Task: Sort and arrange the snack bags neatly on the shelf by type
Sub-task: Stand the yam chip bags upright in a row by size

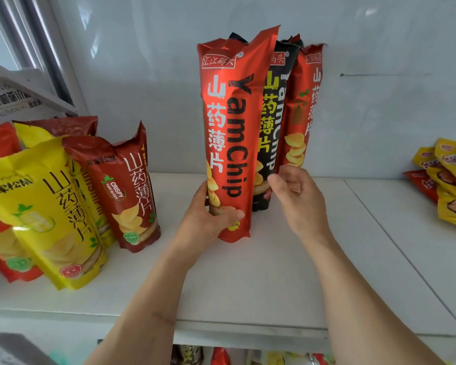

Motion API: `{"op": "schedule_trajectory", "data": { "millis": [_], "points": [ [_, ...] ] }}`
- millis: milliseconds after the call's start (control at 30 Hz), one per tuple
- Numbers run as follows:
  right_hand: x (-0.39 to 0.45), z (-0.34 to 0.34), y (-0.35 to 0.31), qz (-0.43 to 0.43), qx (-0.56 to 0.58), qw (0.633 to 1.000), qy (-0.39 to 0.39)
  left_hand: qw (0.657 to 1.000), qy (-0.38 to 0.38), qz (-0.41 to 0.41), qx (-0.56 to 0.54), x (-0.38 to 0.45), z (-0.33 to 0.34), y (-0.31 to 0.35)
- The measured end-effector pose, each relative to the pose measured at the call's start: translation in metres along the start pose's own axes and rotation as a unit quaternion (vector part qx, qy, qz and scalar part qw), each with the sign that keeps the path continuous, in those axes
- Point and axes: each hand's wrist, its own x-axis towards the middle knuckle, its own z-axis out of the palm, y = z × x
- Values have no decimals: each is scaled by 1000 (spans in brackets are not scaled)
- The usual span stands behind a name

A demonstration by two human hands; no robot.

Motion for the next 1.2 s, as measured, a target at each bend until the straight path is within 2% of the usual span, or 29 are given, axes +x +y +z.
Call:
{"op": "schedule_trajectory", "data": {
  "millis": [133, 233, 400, 533, 700, 867, 1200],
  "points": [
    [-17, -14, -4, 5, 7, 995, -96, 1000, -12, 10, 24, -10, 16, -3],
    [-25, -26, -3, 6, 5, 992, -126, 997, 9, 25, 73, -17, 35, -1],
    [-29, -45, 1, 5, -14, 993, -119, 983, 20, 53, 176, -19, 65, -3],
    [-26, -66, 9, 20, 14, 994, -104, 989, -32, 31, 141, -22, 76, -2],
    [-28, -74, 26, 39, -4, 996, -84, 982, 7, 42, 184, -14, 90, -5],
    [-18, -71, 39, 60, -7, 996, -67, 975, -5, 52, 214, -5, 98, -7],
    [-2, -65, 39, 96, -17, 992, -85, 966, -9, 49, 255, 17, 101, -6]
  ]
}}
